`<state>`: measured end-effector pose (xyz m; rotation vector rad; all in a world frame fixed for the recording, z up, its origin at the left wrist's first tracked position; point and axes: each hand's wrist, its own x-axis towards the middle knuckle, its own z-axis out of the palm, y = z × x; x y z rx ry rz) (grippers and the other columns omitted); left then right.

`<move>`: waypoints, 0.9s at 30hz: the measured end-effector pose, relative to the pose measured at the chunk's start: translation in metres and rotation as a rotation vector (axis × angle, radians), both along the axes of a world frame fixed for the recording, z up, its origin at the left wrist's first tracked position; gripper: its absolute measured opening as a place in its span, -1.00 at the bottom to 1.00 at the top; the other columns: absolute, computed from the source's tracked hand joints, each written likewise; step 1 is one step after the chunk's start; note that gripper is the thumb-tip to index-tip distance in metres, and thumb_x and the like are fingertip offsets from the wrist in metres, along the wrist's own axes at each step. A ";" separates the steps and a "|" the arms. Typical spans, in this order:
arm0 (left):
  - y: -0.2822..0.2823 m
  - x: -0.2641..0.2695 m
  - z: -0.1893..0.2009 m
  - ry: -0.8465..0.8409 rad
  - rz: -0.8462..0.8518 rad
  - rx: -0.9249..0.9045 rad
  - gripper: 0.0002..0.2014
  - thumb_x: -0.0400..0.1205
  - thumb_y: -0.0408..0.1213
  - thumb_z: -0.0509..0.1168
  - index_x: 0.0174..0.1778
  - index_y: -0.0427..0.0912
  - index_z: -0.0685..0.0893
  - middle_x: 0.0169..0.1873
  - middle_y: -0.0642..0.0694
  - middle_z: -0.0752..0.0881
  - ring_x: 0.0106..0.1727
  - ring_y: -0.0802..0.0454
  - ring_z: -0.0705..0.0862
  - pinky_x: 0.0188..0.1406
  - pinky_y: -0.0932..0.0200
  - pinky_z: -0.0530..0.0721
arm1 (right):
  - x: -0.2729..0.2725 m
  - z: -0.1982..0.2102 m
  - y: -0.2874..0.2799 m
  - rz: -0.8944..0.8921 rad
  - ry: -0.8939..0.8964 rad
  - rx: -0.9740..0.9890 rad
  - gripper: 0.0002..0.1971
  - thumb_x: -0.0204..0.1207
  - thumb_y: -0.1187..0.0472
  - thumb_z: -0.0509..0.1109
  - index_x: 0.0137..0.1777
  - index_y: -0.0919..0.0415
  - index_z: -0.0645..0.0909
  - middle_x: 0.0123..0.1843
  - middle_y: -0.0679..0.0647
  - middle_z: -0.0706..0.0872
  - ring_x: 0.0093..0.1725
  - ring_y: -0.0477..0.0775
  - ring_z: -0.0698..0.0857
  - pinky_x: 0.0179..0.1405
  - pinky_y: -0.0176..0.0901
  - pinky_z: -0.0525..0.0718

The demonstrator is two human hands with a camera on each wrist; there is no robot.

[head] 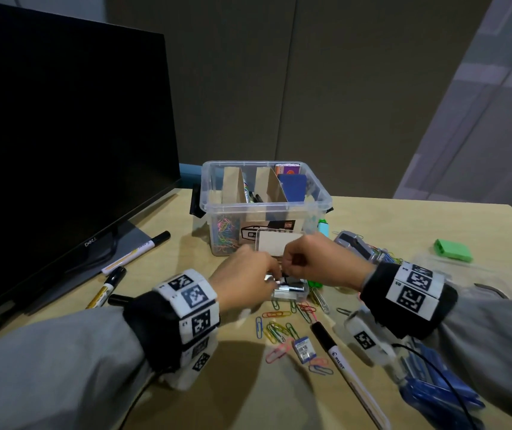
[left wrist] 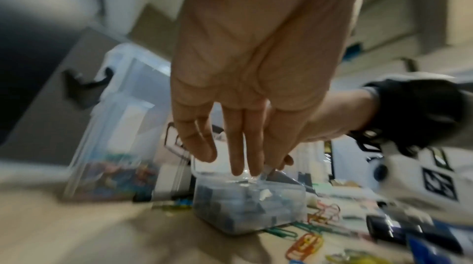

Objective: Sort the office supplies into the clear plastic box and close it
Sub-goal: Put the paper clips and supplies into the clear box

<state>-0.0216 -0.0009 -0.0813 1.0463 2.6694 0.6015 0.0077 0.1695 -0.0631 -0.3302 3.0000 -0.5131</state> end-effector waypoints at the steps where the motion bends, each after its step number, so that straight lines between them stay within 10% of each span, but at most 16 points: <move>1: 0.000 0.002 -0.002 0.077 -0.054 -0.071 -0.76 0.67 -0.20 0.31 0.23 0.09 0.71 0.10 0.00 0.67 0.23 -0.02 0.49 0.20 0.03 0.60 | 0.000 -0.001 0.000 -0.008 -0.015 -0.005 -0.95 0.57 0.26 0.43 -0.09 0.17 0.73 -0.21 -0.04 0.74 -0.31 -0.22 0.61 -0.30 -0.55 0.54; 6: 0.000 0.009 -0.004 0.238 -0.176 -0.189 -0.68 0.71 -0.29 0.19 0.33 0.06 0.68 0.10 -0.03 0.73 0.29 -0.09 0.43 0.19 -0.02 0.50 | 0.000 0.001 0.003 -0.045 -0.013 -0.010 -0.88 0.61 0.20 0.40 -0.03 0.20 0.75 -0.15 -0.04 0.77 -0.19 -0.13 0.70 -0.13 -0.35 0.67; 12: 0.000 0.010 0.001 0.195 -0.206 -0.107 -0.66 0.72 -0.23 0.22 0.40 0.10 0.65 0.17 0.02 0.73 0.33 -0.02 0.44 0.28 0.02 0.50 | 0.009 0.009 0.023 -0.144 -0.036 0.148 -0.89 0.58 0.22 0.39 -0.17 0.16 0.69 -0.29 -0.09 0.67 -0.36 -0.23 0.55 -0.40 -0.54 0.40; 27: 0.013 -0.024 0.049 0.529 0.080 0.321 -0.80 0.62 -0.24 0.35 0.16 -0.05 0.64 0.19 0.03 0.53 0.32 0.05 0.44 0.31 0.11 0.38 | 0.025 0.007 0.041 -0.299 -0.213 0.295 -0.80 0.50 0.07 0.50 -0.11 0.22 0.74 -0.19 0.07 0.77 -0.26 0.01 0.66 -0.38 -0.27 0.53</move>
